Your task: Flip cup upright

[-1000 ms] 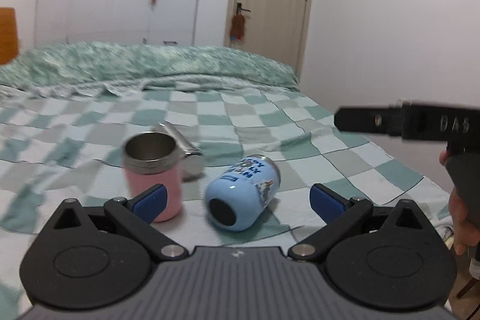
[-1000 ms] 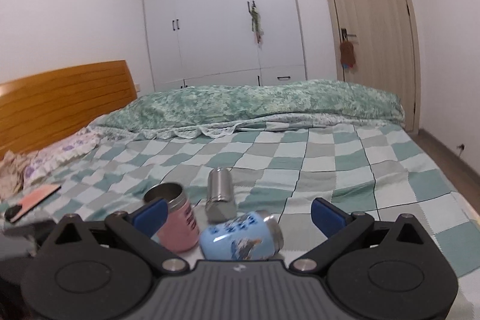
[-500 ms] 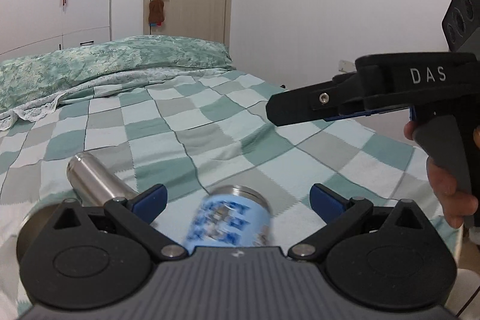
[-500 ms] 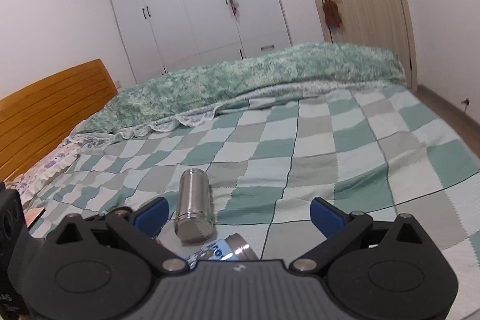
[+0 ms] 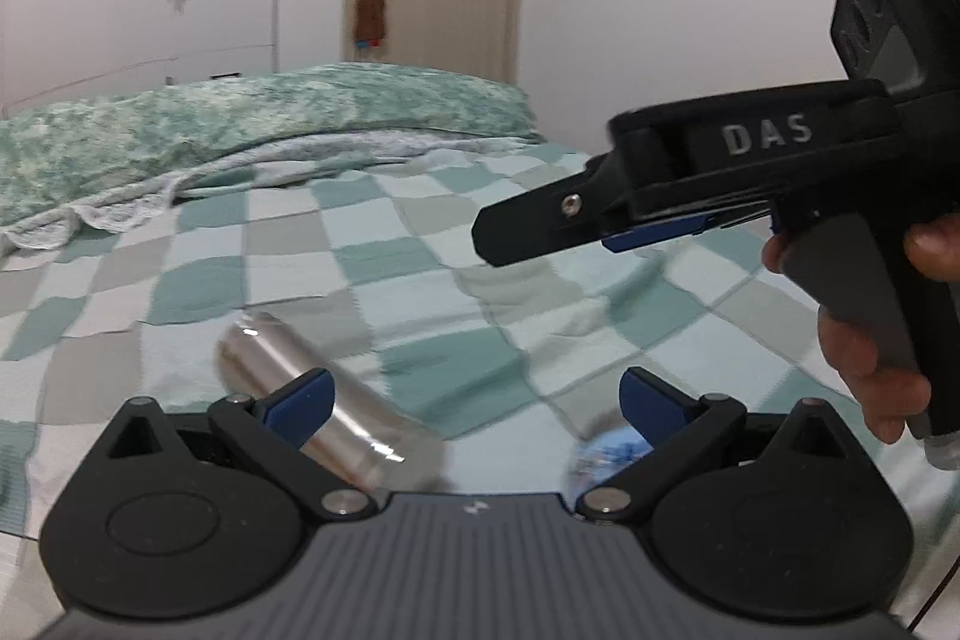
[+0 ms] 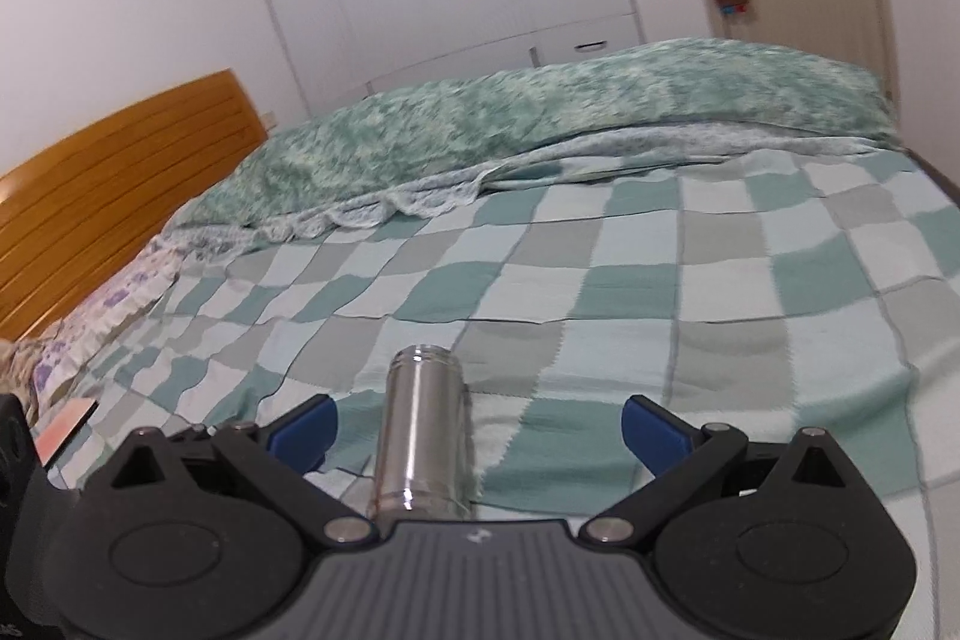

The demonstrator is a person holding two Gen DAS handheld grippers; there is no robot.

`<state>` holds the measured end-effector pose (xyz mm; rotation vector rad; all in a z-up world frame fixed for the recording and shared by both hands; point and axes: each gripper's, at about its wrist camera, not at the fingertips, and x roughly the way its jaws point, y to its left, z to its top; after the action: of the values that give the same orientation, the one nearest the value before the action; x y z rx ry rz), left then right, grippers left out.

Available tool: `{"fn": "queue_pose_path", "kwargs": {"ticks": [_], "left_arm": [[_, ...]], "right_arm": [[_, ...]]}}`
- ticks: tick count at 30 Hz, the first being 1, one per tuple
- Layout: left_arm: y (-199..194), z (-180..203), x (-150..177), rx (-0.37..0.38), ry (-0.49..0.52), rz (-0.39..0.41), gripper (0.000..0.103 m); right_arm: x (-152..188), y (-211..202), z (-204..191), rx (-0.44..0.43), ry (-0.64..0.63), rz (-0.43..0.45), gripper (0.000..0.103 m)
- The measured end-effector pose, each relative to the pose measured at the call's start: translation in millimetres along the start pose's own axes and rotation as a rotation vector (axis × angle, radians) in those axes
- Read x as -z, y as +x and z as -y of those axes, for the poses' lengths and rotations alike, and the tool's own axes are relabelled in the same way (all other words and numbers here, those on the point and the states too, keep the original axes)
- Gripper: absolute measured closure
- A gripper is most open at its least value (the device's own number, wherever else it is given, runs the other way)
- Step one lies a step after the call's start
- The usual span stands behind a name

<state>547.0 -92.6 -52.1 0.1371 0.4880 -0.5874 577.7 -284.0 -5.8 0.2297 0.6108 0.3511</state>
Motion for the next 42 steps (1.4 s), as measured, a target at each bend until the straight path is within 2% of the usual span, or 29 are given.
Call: {"fn": "queue_pose_path", "kwargs": {"ticks": [4, 8, 12, 15, 21, 25, 28, 33, 34, 37, 42], "left_arm": [[9, -22, -7, -0.074, -0.009, -0.006, 0.0], [24, -44, -15, -0.064, -0.077, -0.05, 0.0], [44, -59, -23, -0.134, -0.098, -0.093, 0.0], [57, -74, -29, -0.075, -0.157, -0.129, 0.0], [110, -97, -42, -0.033, -0.266, -0.351, 0.0], [131, -104, -46, -0.028, -0.314, -0.44, 0.002], [140, -106, -45, -0.057, -0.313, -0.49, 0.015], [156, -116, -41, -0.06, -0.344, -0.581, 0.018], [157, -115, -41, -0.057, -0.34, -0.589, 0.024], [152, -103, -42, -0.049, -0.289, -0.559, 0.029], [128, -82, -45, -0.048, -0.2, -0.425, 0.033]], "right_arm": [[-15, 38, -5, -0.035, 0.009, -0.043, 0.002], [-26, 79, -9, -0.048, 0.0, -0.082, 0.002], [-34, 115, -8, -0.045, -0.001, -0.143, 0.002], [-36, 133, -5, -0.053, 0.008, -0.181, 0.002], [-44, 166, 4, -0.088, 0.039, -0.25, 0.002], [-44, 181, 10, -0.101, 0.082, -0.281, 0.003], [-40, 190, 15, -0.088, 0.091, -0.298, 0.006], [-37, 208, 25, -0.129, 0.134, -0.362, 0.009], [-38, 210, 27, -0.138, 0.148, -0.364, 0.01], [-38, 206, 34, -0.131, 0.177, -0.341, 0.01], [-40, 189, 45, -0.188, 0.226, -0.32, 0.01]]}}
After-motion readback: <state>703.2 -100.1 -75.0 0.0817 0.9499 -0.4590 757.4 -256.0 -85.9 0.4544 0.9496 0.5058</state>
